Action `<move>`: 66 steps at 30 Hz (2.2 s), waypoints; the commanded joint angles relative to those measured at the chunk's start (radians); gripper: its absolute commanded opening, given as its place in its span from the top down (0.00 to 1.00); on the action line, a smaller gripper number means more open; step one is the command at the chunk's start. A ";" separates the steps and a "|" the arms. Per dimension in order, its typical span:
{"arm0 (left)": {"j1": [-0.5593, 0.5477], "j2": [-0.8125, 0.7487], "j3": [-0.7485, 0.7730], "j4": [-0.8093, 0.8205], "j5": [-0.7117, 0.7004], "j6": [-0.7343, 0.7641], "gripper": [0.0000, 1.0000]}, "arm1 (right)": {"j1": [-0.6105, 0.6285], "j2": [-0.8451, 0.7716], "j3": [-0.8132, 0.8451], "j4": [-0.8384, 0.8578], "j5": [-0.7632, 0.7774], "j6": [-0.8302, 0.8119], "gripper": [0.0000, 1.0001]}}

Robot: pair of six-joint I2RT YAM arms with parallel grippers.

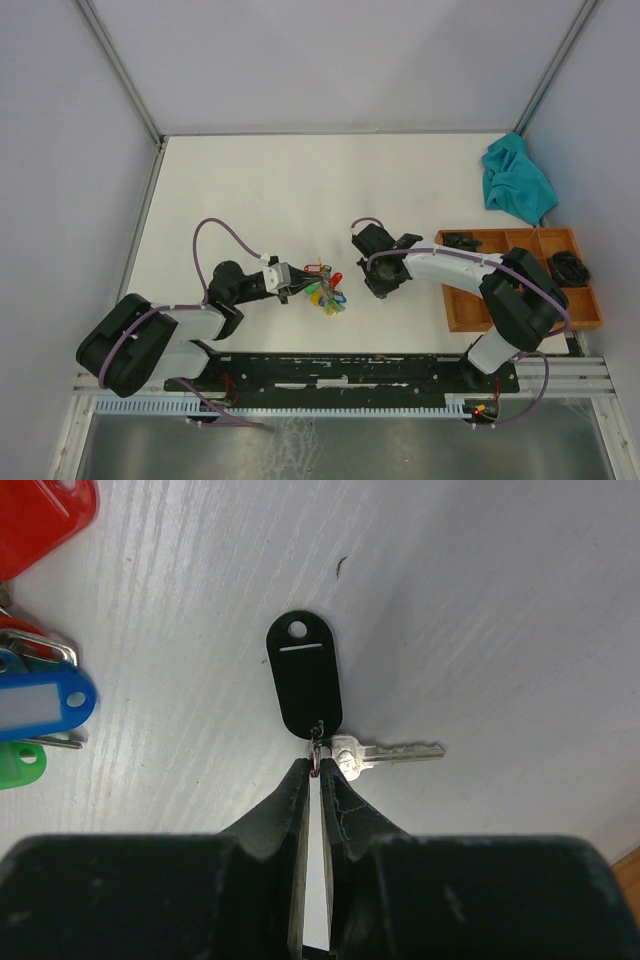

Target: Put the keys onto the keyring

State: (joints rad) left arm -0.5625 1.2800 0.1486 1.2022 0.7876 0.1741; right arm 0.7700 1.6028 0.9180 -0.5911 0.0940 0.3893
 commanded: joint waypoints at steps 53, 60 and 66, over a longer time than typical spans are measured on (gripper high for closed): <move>-0.005 -0.038 0.028 0.063 0.079 -0.048 0.97 | -0.002 -0.513 0.014 0.105 -0.439 -0.729 0.99; -0.005 0.019 0.028 0.115 0.136 -0.030 0.97 | 0.032 -0.489 -0.015 0.191 -0.533 -0.849 0.99; -0.006 0.039 0.036 0.121 0.134 -0.035 0.97 | 0.098 -0.475 -0.035 0.249 -0.472 -0.895 0.99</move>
State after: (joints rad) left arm -0.5632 1.3178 0.1513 1.2366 0.8970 0.1738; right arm 0.8249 1.1164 0.8894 -0.4332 -0.3904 -0.4423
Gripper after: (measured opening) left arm 0.043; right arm 0.009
